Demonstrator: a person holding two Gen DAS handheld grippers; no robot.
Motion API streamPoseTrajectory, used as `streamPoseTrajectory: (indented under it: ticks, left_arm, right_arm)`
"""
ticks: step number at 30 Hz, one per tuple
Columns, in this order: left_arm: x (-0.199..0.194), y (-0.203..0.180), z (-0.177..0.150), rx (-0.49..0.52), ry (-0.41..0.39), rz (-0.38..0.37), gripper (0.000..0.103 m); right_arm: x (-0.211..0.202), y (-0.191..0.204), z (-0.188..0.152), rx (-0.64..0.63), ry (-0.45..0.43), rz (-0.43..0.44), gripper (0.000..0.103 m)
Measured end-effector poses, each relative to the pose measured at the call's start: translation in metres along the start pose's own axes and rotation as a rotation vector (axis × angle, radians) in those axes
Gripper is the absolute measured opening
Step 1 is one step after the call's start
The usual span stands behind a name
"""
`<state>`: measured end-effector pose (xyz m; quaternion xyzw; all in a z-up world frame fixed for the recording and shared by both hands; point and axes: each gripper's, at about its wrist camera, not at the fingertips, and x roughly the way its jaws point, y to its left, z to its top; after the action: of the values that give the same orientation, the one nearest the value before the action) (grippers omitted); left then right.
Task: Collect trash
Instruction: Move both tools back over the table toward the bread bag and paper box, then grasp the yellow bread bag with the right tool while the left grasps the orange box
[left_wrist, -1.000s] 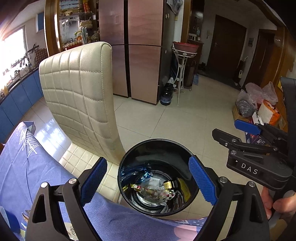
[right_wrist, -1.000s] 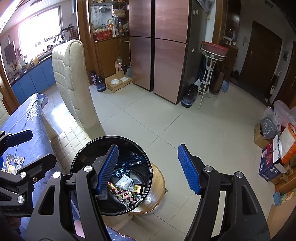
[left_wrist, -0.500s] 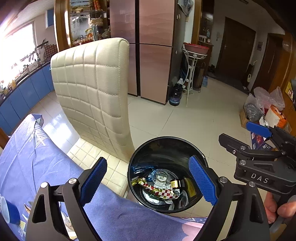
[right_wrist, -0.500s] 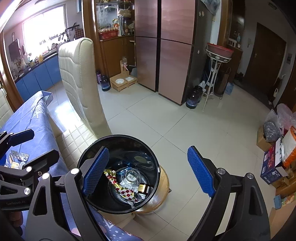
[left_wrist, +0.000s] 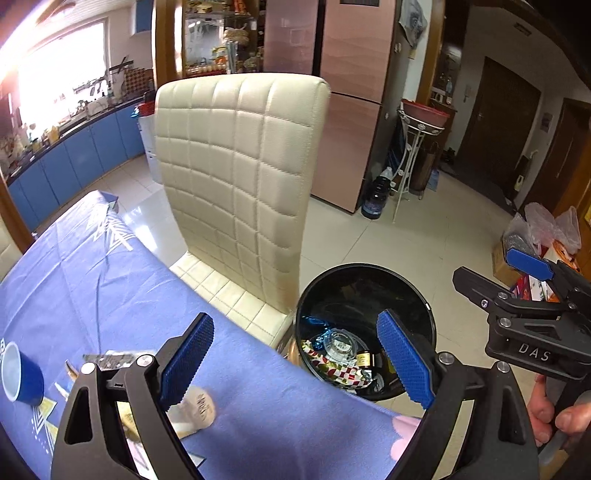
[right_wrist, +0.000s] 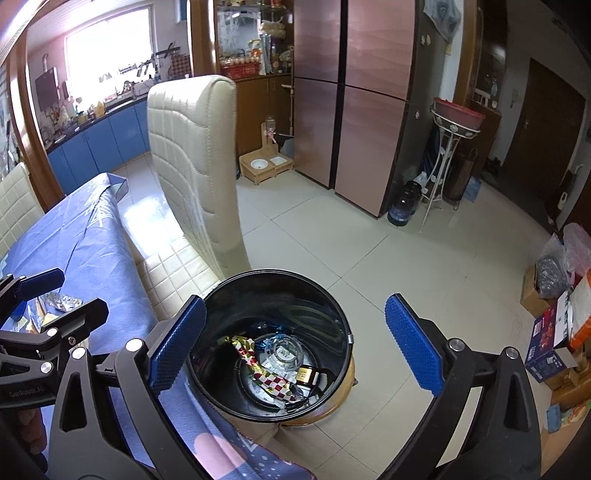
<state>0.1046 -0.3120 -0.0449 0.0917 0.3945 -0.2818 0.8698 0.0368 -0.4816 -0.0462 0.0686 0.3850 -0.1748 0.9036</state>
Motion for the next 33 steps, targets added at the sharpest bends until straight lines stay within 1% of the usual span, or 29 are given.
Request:
streamPoseTrajectory:
  ticks: [9, 12, 21, 26, 30, 33]
  left_arm:
    - [-0.029, 0.039, -0.029, -0.051, 0.005, 0.076, 0.088]
    - [-0.039, 0.054, -0.040, -0.073, 0.006, 0.103, 0.088]
    - [-0.061, 0.107, -0.072, -0.178, 0.028, 0.193, 0.088]
    - [-0.059, 0.136, -0.093, -0.226, 0.072, 0.252, 0.088]
    - [-0.054, 0.156, -0.105, -0.256, 0.094, 0.254, 0.088]
    - [-0.047, 0.163, -0.108, -0.254, 0.105, 0.256, 0.088]
  right_arm:
    - [-0.010, 0.050, -0.012, -0.071, 0.004, 0.071, 0.097]
    - [-0.014, 0.073, -0.016, -0.109, 0.004, 0.098, 0.097]
    - [-0.021, 0.131, -0.024, -0.205, 0.006, 0.177, 0.097]
    - [-0.017, 0.158, -0.030, -0.249, 0.023, 0.212, 0.097]
    - [-0.011, 0.179, -0.034, -0.276, 0.043, 0.242, 0.097]
    - [-0.003, 0.193, -0.035, -0.288, 0.066, 0.266, 0.097]
